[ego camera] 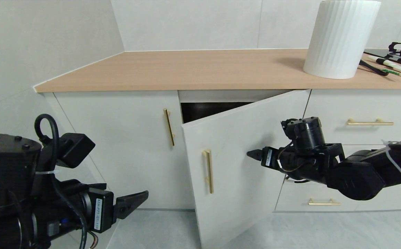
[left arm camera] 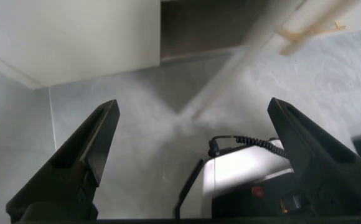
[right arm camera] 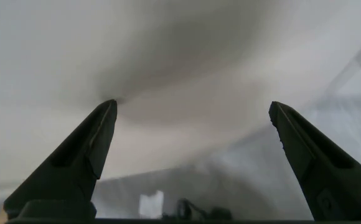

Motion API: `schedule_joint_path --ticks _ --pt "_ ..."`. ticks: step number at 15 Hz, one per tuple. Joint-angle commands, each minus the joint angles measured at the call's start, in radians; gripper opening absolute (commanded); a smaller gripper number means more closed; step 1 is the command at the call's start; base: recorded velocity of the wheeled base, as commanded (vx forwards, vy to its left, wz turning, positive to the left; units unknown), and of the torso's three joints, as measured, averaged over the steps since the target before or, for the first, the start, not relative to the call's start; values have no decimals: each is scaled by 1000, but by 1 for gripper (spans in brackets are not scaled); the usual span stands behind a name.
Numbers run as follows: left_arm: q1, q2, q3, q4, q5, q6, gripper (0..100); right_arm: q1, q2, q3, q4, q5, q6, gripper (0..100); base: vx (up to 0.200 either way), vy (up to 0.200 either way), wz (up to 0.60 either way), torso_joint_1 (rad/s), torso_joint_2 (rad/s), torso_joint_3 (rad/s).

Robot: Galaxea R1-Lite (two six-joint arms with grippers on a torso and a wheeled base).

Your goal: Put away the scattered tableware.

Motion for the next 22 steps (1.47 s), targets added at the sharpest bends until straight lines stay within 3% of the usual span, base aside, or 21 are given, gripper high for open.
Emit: schedule_joint_path --ticks 1,4,7,22 --pt "0 3 -2 -1 0 -1 100 6 66 -2 -71 -36 5 100 0 0 0 0 0 0" --pt "0 11 -5 -3 0 -4 100 6 144 -41 -192 -140 15 100 0 0 0 0 0 0" --pt "0 12 -5 -3 0 -4 100 6 202 -110 -218 -258 31 100 0 0 0 0 0 0" --pt "0 18 -3 -3 0 -4 100 -22 259 -199 -255 -353 48 100 0 0 0 0 0 0"
